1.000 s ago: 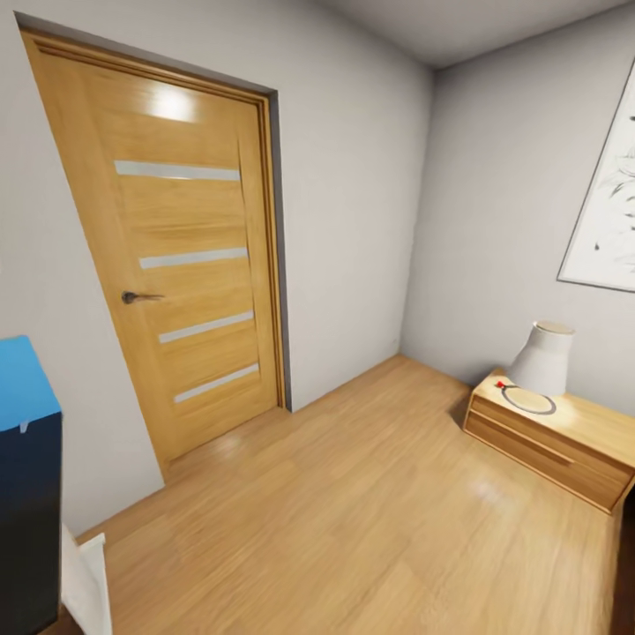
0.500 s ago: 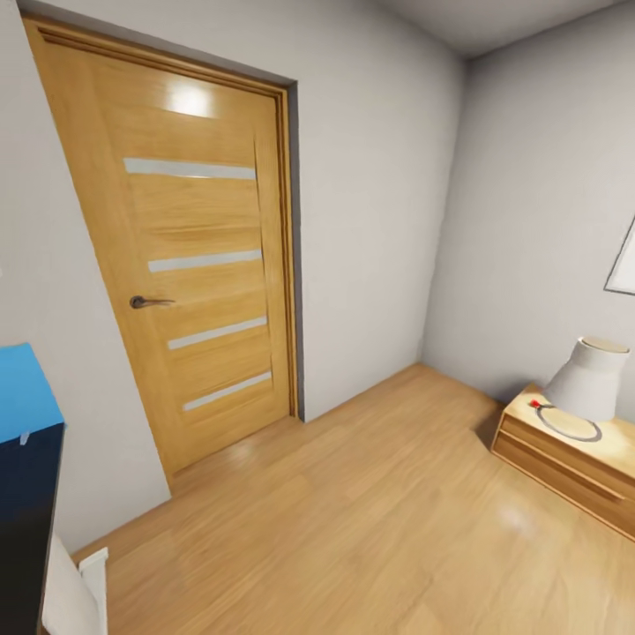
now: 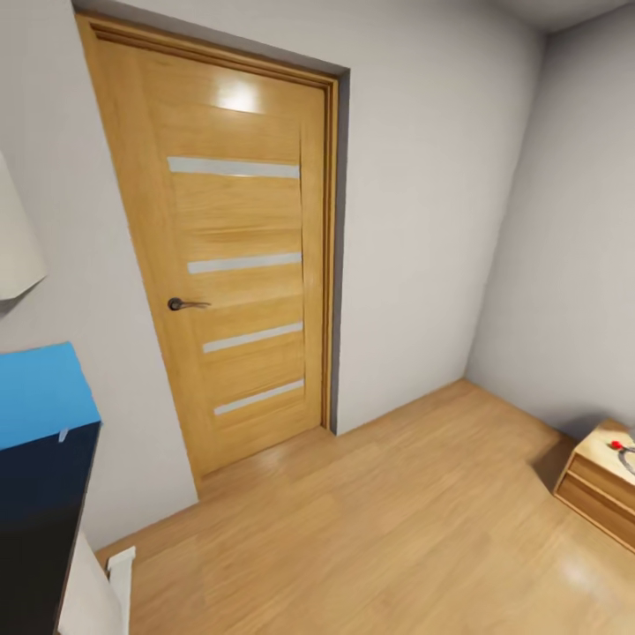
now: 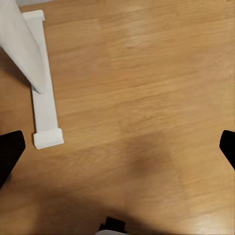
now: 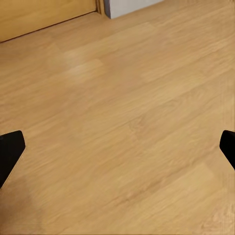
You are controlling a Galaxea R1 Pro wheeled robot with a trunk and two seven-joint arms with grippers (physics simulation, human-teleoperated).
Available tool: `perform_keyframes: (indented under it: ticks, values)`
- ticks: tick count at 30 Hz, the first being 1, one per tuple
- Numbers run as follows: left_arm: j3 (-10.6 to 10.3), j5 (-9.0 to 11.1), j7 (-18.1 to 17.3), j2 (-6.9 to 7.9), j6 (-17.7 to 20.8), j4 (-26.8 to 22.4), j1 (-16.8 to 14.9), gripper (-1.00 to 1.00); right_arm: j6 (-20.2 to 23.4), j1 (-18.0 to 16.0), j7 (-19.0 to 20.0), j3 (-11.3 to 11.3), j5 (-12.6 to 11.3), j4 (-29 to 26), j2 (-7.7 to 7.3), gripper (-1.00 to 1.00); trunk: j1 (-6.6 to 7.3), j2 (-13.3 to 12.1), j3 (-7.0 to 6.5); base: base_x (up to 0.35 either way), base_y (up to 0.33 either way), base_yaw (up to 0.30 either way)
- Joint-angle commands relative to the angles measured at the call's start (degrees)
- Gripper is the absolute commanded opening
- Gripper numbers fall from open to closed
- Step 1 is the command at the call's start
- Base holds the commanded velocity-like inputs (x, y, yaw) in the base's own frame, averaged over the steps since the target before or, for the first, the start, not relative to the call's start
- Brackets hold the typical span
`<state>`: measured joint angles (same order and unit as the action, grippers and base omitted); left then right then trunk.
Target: In the bedroom, organize the workspace by keeping the computer under the desk, ensuring the monitor is on the desk, placing the keyboard on the desk next to the monitor, placing the mouse on the desk next to the keyboard, moving the folder from the swivel chair onto the desk next to the mouse, stacking the notebook on top of the folder with the pen on top of the notebook, and positioning the swivel chair next to the desk.
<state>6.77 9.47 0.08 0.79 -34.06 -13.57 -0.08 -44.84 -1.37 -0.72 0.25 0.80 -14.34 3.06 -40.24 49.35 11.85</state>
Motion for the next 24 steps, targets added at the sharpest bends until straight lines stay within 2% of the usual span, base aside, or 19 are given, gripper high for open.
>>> perform_keyframes:
  ticks: [1,9,24]
  values:
    - [-0.09,0.28,0.01,0.00,-0.09,-0.04,-0.01,1.00,-0.15,-0.04,-0.08,0.02,0.07,0.02,0.01,1.00,-0.04,0.04,0.07,0.327,-0.049,0.274]
    - [-0.09,0.28,0.07,0.00,-0.03,0.02,-0.01,1.00,-0.24,-0.02,-0.08,0.02,0.08,0.03,-0.06,1.00,-0.04,0.04,0.07,0.319,-0.123,0.274]
    - [-0.09,0.28,0.10,0.07,0.07,0.04,-0.01,1.00,-0.24,-0.04,-0.08,0.02,0.08,0.03,-0.07,1.00,-0.04,0.04,0.07,0.274,-0.225,0.274]
